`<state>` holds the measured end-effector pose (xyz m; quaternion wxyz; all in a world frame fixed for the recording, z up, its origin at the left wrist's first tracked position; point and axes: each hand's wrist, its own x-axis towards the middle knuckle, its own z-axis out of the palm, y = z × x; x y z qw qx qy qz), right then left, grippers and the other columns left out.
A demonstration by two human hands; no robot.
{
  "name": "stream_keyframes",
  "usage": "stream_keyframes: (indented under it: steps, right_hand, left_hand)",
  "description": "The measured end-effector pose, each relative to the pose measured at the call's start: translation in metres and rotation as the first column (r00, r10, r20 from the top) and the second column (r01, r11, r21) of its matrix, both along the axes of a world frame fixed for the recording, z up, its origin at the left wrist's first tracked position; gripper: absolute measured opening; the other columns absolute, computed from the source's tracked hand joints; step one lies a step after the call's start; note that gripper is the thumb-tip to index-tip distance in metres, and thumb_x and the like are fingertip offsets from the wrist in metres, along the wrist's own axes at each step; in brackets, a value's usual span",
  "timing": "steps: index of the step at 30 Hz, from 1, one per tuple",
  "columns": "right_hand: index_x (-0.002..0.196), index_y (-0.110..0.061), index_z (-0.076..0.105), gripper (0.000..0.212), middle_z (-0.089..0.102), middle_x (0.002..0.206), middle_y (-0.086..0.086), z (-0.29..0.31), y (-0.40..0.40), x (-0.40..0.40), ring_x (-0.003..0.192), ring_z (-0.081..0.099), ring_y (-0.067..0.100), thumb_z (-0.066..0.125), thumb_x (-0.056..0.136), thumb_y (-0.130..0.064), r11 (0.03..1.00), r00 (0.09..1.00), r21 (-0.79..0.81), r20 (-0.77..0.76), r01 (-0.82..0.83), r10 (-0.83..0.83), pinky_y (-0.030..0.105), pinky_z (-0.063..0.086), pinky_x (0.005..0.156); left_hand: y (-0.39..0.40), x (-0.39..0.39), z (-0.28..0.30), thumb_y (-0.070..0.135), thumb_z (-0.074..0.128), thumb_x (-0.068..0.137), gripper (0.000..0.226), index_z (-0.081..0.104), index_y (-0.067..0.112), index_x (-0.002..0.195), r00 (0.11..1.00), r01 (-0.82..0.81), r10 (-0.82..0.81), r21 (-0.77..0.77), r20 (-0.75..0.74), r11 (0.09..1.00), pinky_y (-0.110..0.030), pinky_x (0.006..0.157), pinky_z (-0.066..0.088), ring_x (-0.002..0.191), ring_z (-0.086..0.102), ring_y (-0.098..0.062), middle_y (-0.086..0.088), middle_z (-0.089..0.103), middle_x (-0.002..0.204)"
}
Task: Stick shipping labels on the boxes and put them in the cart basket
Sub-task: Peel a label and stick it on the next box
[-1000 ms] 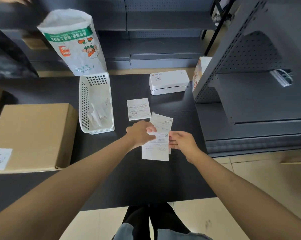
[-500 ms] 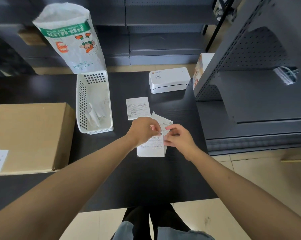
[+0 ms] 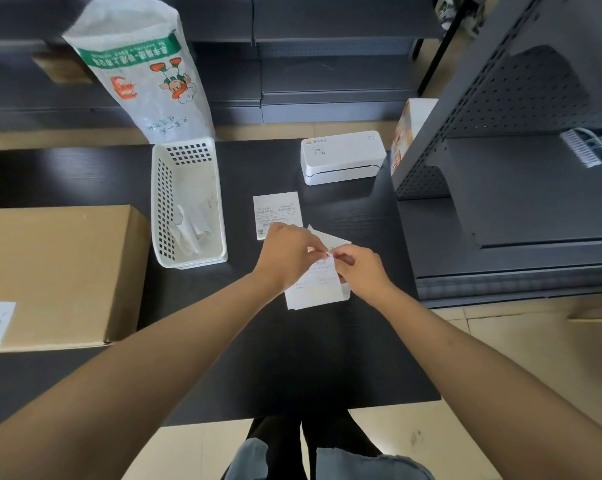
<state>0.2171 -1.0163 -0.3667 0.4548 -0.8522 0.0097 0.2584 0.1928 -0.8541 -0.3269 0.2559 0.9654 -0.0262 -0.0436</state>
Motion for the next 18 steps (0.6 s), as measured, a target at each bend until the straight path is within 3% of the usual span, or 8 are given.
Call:
stream_keyframes:
  steps: [5, 8, 11, 14, 18]
  right_hand:
    - [0.105, -0.016, 0.067, 0.015, 0.064, 0.099, -0.003, -0.003, -0.006, 0.01, 0.088, 0.059, 0.013, 0.06, 0.092, -0.017, 0.992, 0.999, -0.12, -0.018, 0.029, -0.031, 0.02, 0.047, 0.067]
    - [0.111, -0.013, 0.068, 0.022, 0.066, 0.112, 0.004, -0.004, -0.013, 0.015, 0.096, 0.06, 0.019, 0.056, 0.092, -0.011, 0.977, 0.997, -0.203, -0.023, 0.066, -0.072, 0.026, 0.048, 0.078]
    - [0.113, -0.011, 0.067, 0.025, 0.065, 0.114, 0.008, -0.003, -0.012, 0.018, 0.1, 0.06, 0.024, 0.056, 0.091, -0.004, 0.951, 1.0, -0.309, -0.029, -0.002, -0.008, 0.029, 0.049, 0.083]
    - [0.106, -0.009, 0.068, 0.021, 0.066, 0.109, 0.011, -0.002, -0.004, 0.02, 0.095, 0.059, 0.024, 0.054, 0.09, -0.006, 0.94, 1.0, -0.34, -0.019, -0.019, 0.013, 0.033, 0.05, 0.082]
    - [0.106, -0.009, 0.069, 0.02, 0.067, 0.105, 0.01, 0.002, 0.007, 0.023, 0.097, 0.063, 0.026, 0.053, 0.094, -0.015, 0.949, 1.0, -0.316, -0.018, 0.003, -0.009, 0.038, 0.052, 0.088]
  left_hand:
    - [0.001, 0.001, 0.007, 0.035, 0.064, 0.09, 0.017, 0.077, 0.026, 0.095, 0.999, -0.004, 0.008, -0.096, 0.036, 0.995, -0.034, 0.098, 0.04, 0.091, 0.064, -0.011, 0.008, 0.074, 0.096]
    - [0.007, 0.003, 0.019, 0.03, 0.064, 0.09, 0.016, 0.075, 0.021, 0.096, 1.0, 0.007, -0.002, -0.21, 0.021, 0.978, -0.029, 0.093, 0.047, 0.09, 0.064, -0.009, 0.007, 0.073, 0.1]
    - [0.012, 0.005, 0.036, 0.024, 0.061, 0.092, 0.014, 0.073, 0.018, 0.095, 0.998, 0.011, 0.004, -0.266, 0.056, 0.964, -0.026, 0.091, 0.049, 0.091, 0.062, -0.008, 0.004, 0.071, 0.1]
    - [0.015, 0.006, 0.052, 0.02, 0.06, 0.092, 0.014, 0.073, 0.015, 0.095, 0.983, 0.067, -0.028, -0.215, 0.18, 0.974, -0.023, 0.091, 0.042, 0.091, 0.063, -0.011, 0.002, 0.071, 0.098]
    - [0.02, -0.003, 0.061, 0.02, 0.058, 0.094, 0.013, 0.071, 0.017, 0.097, 0.965, 0.051, -0.029, -0.08, 0.26, 0.995, -0.029, 0.096, 0.033, 0.091, 0.061, -0.014, 0.004, 0.069, 0.096]
